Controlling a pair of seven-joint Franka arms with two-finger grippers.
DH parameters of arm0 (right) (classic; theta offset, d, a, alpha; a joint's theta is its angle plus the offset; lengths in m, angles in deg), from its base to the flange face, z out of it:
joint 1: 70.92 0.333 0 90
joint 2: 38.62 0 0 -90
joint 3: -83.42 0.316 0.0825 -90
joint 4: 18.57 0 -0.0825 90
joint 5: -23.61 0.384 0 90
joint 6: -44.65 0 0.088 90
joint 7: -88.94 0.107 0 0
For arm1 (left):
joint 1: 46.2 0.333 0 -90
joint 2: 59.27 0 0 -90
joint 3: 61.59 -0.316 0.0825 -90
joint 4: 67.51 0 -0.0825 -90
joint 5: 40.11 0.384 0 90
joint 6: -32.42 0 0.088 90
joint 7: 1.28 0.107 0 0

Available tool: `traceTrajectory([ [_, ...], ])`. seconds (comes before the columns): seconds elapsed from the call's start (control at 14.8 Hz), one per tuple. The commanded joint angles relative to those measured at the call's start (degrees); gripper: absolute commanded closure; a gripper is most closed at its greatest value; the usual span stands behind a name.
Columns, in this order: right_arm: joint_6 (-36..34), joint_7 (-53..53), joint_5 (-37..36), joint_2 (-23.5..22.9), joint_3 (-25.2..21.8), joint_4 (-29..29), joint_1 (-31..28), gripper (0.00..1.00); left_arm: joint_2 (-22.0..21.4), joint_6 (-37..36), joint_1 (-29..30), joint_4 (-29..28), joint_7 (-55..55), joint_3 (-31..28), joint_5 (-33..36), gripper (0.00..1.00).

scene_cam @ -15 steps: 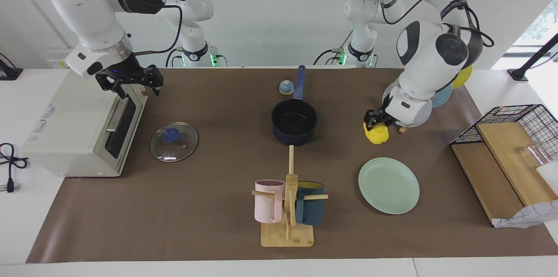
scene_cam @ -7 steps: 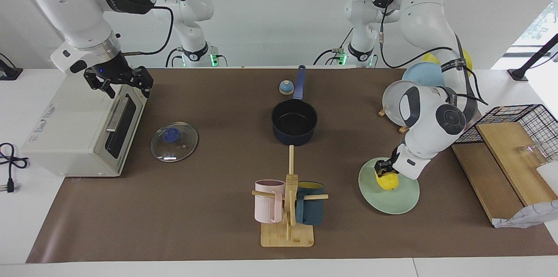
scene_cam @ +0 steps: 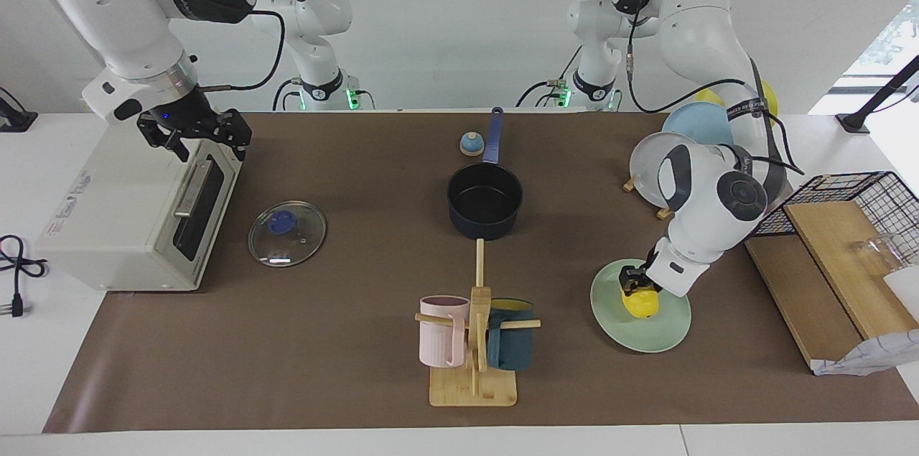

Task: Transfer potato from pot to plate
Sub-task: 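Lower the potato onto the green plate with the left gripper, then open the left gripper and withdraw it from the plate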

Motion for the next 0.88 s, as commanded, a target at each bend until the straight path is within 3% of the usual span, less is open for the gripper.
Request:
traceTrajectory([
  [0.0, -0.42, 1.04, 0.89, 0.10, -0.03, -0.35, -0.22, 0.00, -0.54, 0.58, 0.70, -1.06, 2.14, 0.30, 1.09, 0.00],
  [0.14, -0.42, 1.04, 0.89, 0.10, -0.03, -0.35, -0.04, 0.00, -0.89, 0.05, 1.22, -0.62, 2.14, 0.13, 0.92, 0.00],
  [0.34, -0.51, 0.95, 0.89, 0.10, -0.03, -0.26, -0.04, 0.00, -5.09, -3.81, 3.15, -0.45, 2.23, 0.22, 0.30, 0.00],
  [0.81, -0.51, 0.95, 0.89, 0.10, -0.03, -0.26, -0.22, 0.00, -22.22, -20.68, 3.69, -0.88, 1.44, -3.21, -0.31, 0.00],
])
